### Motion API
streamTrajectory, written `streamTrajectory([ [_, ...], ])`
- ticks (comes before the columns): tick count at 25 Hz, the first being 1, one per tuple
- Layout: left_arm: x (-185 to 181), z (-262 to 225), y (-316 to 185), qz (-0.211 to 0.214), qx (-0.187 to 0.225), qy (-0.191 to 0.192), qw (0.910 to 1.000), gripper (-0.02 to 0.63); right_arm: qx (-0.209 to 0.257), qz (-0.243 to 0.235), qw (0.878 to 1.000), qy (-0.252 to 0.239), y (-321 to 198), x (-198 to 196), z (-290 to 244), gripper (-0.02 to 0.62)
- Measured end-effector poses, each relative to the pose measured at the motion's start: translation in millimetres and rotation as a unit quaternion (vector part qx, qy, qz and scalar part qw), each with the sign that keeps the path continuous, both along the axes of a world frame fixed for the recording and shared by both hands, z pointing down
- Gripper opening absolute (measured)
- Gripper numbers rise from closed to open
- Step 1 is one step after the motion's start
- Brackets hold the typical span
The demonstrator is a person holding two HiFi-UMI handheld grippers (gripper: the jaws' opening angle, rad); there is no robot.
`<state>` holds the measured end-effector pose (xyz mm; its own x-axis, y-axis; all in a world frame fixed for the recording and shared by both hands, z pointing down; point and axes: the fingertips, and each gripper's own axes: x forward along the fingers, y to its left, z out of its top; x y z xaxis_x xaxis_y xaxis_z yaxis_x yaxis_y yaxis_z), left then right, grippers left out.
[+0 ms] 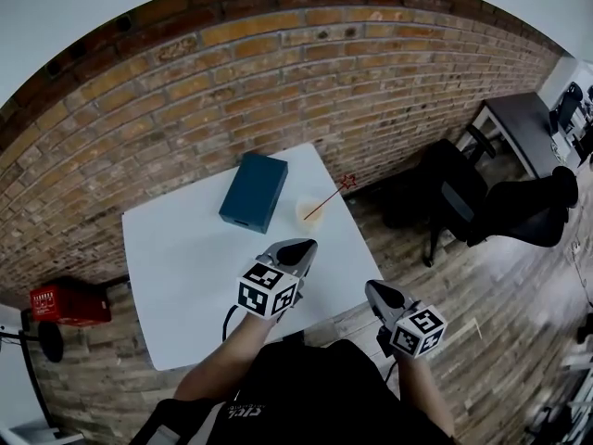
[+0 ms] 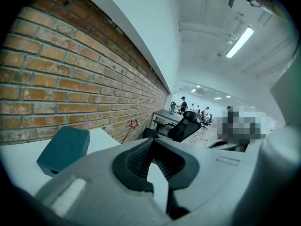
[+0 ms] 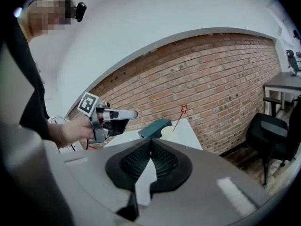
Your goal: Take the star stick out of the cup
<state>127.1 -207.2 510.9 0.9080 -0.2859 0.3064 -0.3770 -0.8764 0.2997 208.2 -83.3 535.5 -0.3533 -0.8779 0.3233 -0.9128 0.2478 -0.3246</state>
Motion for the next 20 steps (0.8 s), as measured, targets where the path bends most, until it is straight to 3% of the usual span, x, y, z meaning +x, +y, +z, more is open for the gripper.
streamTrajectory([
  [7, -19, 4, -21, -0.005, 0.0, 0.003, 1.0, 0.003, 0.001, -0.014, 1.0, -0.015, -31, -18, 4, 0.002],
  [15, 4, 29, -26, -0.001, -0.023, -0.004, 0.9997, 0.005, -0.01, -0.063, 0.997, -0.039, -65, -8, 17, 0.002],
  [20, 16, 44, -39, -0.036, -0.028, -0.031, 0.9985, 0.028, -0.028, -0.091, 0.994, -0.053, -85, 10, 30, 0.002],
])
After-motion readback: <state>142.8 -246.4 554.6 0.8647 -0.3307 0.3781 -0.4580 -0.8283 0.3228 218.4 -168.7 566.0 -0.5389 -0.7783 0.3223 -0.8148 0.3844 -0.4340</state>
